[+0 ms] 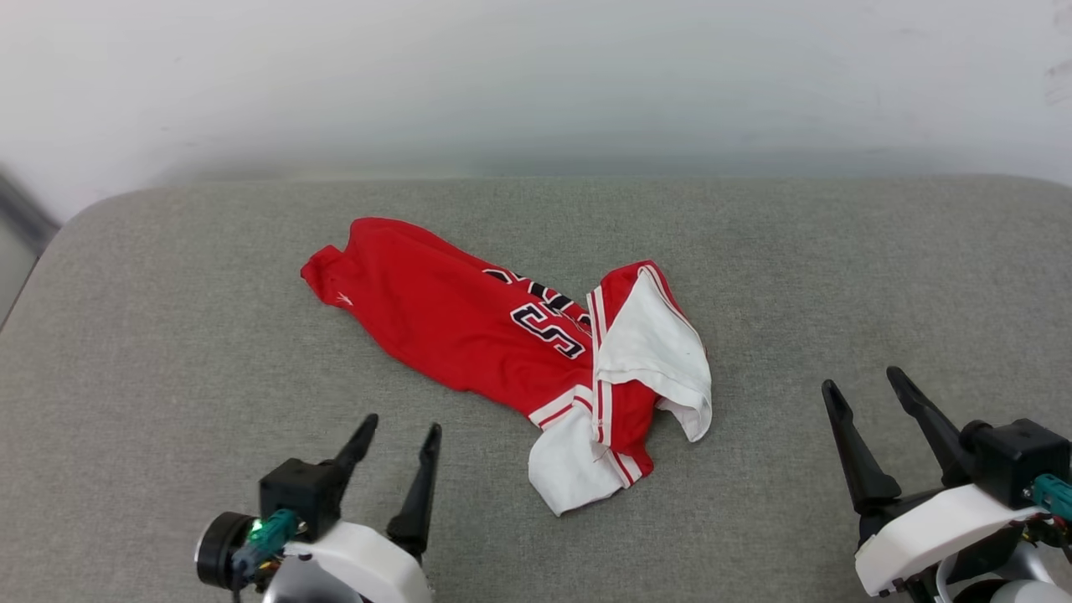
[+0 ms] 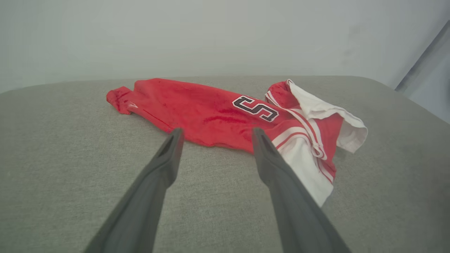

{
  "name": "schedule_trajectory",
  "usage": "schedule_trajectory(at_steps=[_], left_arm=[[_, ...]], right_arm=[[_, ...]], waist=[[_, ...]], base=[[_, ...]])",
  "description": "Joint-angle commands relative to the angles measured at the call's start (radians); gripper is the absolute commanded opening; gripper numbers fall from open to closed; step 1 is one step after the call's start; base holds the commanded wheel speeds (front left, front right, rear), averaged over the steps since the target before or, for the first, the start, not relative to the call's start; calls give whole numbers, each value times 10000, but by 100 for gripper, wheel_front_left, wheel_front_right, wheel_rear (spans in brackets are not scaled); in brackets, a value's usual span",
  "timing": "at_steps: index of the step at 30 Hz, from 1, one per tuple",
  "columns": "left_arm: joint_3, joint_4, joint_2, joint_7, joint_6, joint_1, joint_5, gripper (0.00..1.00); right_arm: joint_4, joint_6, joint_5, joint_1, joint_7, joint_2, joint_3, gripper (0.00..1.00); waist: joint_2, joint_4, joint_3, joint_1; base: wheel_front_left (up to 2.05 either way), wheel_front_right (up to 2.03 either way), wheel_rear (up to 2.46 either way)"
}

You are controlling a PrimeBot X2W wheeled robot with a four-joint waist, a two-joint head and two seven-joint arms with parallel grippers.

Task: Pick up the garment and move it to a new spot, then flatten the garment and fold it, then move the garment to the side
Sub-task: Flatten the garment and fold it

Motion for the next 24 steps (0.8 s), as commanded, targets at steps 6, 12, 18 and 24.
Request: schedule_trajectory(at_steps=[6,12,18,24], left_arm=[[-804,-463,348,2180,-604,-517,-304,100],[-1376,-743,222,4193,-706,-1210,-684,100],[-1645,53,-260,4808,-749,-1880,-732,100],[-1840,1116,-645,4822,-973,-2271,-754,100]], right_arm=[[-100,-3,-27,-89,23,-80,-9,100],[-112,-3,-64,-251,1,-19,92,100],[-59,-3,-115,-423,-48,-26,194,100],[24,-3,-126,-516,-139,-7,161,100]], waist=[[0,-174,329,1],[0,-472,746,1],[0,-805,1195,1],[0,-1021,1424,1]], base=[[0,0,0],[0,0,0],[0,0,0],[0,0,0]])
